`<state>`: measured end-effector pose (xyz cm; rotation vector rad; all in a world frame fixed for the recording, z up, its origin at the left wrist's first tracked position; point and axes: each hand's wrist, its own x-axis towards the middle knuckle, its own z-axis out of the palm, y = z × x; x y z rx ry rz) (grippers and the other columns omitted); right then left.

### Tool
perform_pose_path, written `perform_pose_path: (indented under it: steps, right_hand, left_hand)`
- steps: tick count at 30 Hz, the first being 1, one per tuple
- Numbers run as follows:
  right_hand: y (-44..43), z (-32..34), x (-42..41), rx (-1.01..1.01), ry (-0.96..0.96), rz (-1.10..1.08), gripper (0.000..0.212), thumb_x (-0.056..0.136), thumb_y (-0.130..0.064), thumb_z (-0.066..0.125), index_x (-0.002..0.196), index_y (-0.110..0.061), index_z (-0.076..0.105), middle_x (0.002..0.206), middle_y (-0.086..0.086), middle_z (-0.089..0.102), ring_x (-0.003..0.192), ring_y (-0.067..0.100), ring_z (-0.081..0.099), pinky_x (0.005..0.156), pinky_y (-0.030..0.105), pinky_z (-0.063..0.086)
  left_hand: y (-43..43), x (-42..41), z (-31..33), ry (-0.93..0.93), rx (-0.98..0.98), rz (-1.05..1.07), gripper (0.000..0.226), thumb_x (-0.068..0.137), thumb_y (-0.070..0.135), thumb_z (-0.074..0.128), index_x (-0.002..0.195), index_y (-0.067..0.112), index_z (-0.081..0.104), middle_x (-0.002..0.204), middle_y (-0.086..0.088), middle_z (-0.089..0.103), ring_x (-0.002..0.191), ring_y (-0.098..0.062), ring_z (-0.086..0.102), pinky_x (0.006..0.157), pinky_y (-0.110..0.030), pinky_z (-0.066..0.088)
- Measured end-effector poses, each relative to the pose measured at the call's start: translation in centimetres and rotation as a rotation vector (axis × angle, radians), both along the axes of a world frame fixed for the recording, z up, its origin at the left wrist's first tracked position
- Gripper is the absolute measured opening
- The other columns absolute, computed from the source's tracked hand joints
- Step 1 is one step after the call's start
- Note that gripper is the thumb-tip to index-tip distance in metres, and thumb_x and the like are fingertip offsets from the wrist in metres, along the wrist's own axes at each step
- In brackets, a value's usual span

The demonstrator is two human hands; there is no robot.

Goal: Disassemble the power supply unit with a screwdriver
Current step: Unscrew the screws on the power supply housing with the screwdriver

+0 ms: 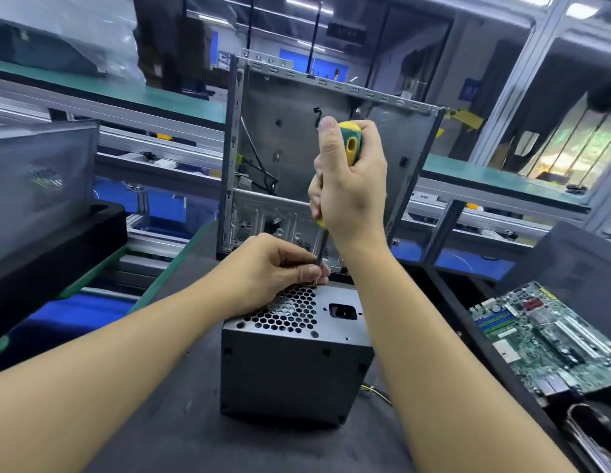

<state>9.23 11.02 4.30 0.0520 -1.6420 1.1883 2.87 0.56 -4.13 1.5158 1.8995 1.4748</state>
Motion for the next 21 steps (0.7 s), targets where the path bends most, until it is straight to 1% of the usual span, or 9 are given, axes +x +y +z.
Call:
perform_pose_path:
  steps: [2,7,9,11,14,16,19,20,21]
  right_hand:
    - [0.0,0.1,-0.1,0.002,-0.002,-0.001,0.024,0.101,-0.029,0.055,0.085,-0.017,0.043,0.065,0.009,0.045,0.041,0.023,0.04,0.039,0.024,0.035]
    - [0.2,-0.3,0.0,0.01,-0.016,0.013,0.024,0.101,-0.029,0.055,0.086,-0.015,0.042,0.065,0.011,0.043,0.038,0.02,0.039,0.039,0.025,0.035]
    - [0.1,-0.4,0.1,0.005,-0.017,0.013,0.024,0.101,-0.029,0.055,0.087,-0.014,0.043,0.065,0.011,0.042,0.037,0.019,0.039,0.038,0.025,0.034]
    - [0.1,-0.4,0.1,0.001,-0.02,0.023,0.025,0.101,-0.029,0.055,0.087,-0.013,0.042,0.065,0.011,0.041,0.038,0.02,0.038,0.038,0.025,0.034]
    - [0.0,-0.5,0.2,0.004,-0.042,0.099,0.024,0.102,-0.026,0.053,0.089,-0.011,0.04,0.064,0.013,0.039,0.037,0.021,0.036,0.036,0.026,0.034]
    - [0.0,-0.4,0.6,0.019,-0.078,0.109,0.024,0.102,-0.027,0.053,0.09,-0.011,0.04,0.064,0.013,0.041,0.039,0.023,0.04,0.036,0.028,0.037]
    - [0.2,0.1,1.3,0.11,-0.163,-0.047,0.028,0.1,-0.032,0.056,0.087,-0.008,0.046,0.065,0.013,0.047,0.051,0.026,0.049,0.045,0.034,0.047]
    - [0.3,0.5,1.6,0.171,-0.209,-0.11,0.031,0.099,-0.034,0.058,0.085,-0.009,0.048,0.064,0.007,0.047,0.055,0.023,0.048,0.051,0.035,0.048]
    - [0.3,1.0,1.8,0.24,-0.256,-0.156,0.033,0.097,-0.036,0.06,0.082,-0.009,0.05,0.062,0.0,0.045,0.057,0.017,0.045,0.056,0.032,0.046]
  left_hand:
    - [0.0,0.0,0.1,0.006,0.006,0.0,0.015,0.093,0.019,0.069,0.104,0.017,0.079,0.094,0.012,0.078,0.095,0.001,0.072,0.085,-0.008,0.05]
    - [0.0,0.0,0.2,0.046,-0.035,0.026,0.013,0.092,0.026,0.071,0.102,0.025,0.08,0.093,0.016,0.078,0.095,0.004,0.071,0.094,-0.024,0.054]
    - [0.0,0.0,0.2,0.052,-0.036,0.026,0.013,0.092,0.026,0.071,0.101,0.026,0.08,0.092,0.017,0.078,0.095,0.004,0.071,0.093,-0.022,0.053]
    - [0.1,0.0,0.3,0.052,-0.045,0.025,0.013,0.091,0.026,0.071,0.101,0.027,0.08,0.093,0.018,0.077,0.095,0.005,0.071,0.089,-0.016,0.053]
    - [0.0,0.0,0.3,0.042,-0.062,0.01,0.014,0.092,0.023,0.07,0.103,0.025,0.08,0.093,0.017,0.078,0.096,0.004,0.071,0.083,-0.01,0.051]
    - [-0.1,0.2,0.4,0.034,-0.087,0.004,0.015,0.094,0.022,0.069,0.105,0.024,0.079,0.096,0.017,0.077,0.098,0.004,0.07,0.09,-0.015,0.052]
    - [-0.4,0.4,0.7,0.059,-0.176,0.013,0.018,0.099,0.027,0.063,0.109,0.035,0.076,0.103,0.023,0.075,0.103,0.007,0.067,0.099,-0.028,0.052]
    - [-0.5,0.7,0.9,0.081,-0.217,0.024,0.021,0.099,0.028,0.059,0.109,0.039,0.075,0.106,0.025,0.074,0.104,0.005,0.066,0.101,-0.032,0.052]
    - [-0.7,0.9,1.1,0.098,-0.257,0.036,0.027,0.095,0.029,0.055,0.108,0.043,0.074,0.108,0.025,0.073,0.105,0.0,0.068,0.1,-0.038,0.052]
